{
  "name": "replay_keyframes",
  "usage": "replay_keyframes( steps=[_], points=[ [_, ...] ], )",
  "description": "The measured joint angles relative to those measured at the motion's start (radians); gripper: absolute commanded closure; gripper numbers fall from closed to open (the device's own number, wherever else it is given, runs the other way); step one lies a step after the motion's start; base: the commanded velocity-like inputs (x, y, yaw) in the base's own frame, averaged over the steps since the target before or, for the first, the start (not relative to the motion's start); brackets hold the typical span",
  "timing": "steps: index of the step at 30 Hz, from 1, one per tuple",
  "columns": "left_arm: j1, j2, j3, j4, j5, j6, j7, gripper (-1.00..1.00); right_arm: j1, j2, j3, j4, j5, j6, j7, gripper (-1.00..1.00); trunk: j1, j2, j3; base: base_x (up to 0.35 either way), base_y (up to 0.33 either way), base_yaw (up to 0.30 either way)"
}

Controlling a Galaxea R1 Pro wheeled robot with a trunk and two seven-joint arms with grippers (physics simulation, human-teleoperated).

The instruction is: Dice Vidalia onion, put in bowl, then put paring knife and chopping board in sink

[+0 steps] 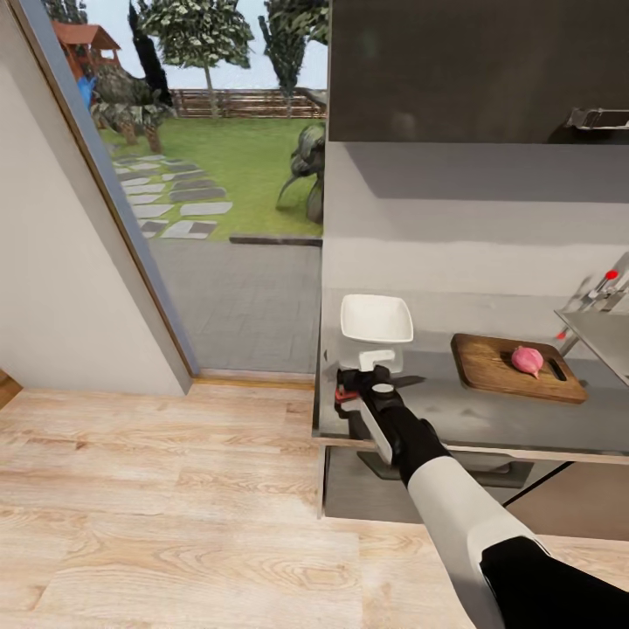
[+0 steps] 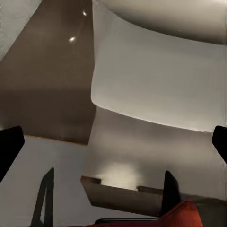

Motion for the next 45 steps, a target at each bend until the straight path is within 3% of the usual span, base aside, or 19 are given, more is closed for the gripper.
replay_keyframes(
  steps=[8,20,33,35,41,45],
  points=[
    [0.000,0.000,0.000,0.001,0.000,0.001,0.000,-1.00,0.000,0.000,0.000,-0.060,0.001,0.046,-0.001,-1.00,0.000,0.000,0.000,0.000,0.000,0.000],
    [0.000,0.000,-0.001,-0.002,0.000,0.001,0.000,-1.00,0.000,0.000,0.000,-0.075,0.000,0.067,-0.001,-1.00,0.000,0.000,0.000,0.000,0.005,0.000],
    [0.000,-0.001,-0.002,0.001,0.000,0.001,0.000,-1.00,0.000,0.000,0.000,-0.146,0.000,0.067,-0.002,-1.00,0.000,0.000,0.000,0.000,0.183,0.000],
    [0.000,0.000,-0.002,0.001,0.000,0.000,0.000,-1.00,0.000,0.000,-0.007,-0.148,0.000,0.067,-0.002,-1.00,0.000,0.000,0.000,0.000,0.031,0.000],
    [0.000,0.000,-0.002,-0.001,0.000,0.000,0.000,-1.00,0.000,0.000,-0.079,-0.152,-0.001,0.067,-0.004,-1.00,0.000,0.000,0.001,0.000,0.008,-0.042],
    [0.000,0.000,-0.002,-0.001,0.000,-0.001,0.000,-1.00,0.000,0.000,-0.091,-0.152,-0.001,0.068,-0.006,-1.00,0.000,0.000,0.004,0.000,0.001,-0.149]
  ],
)
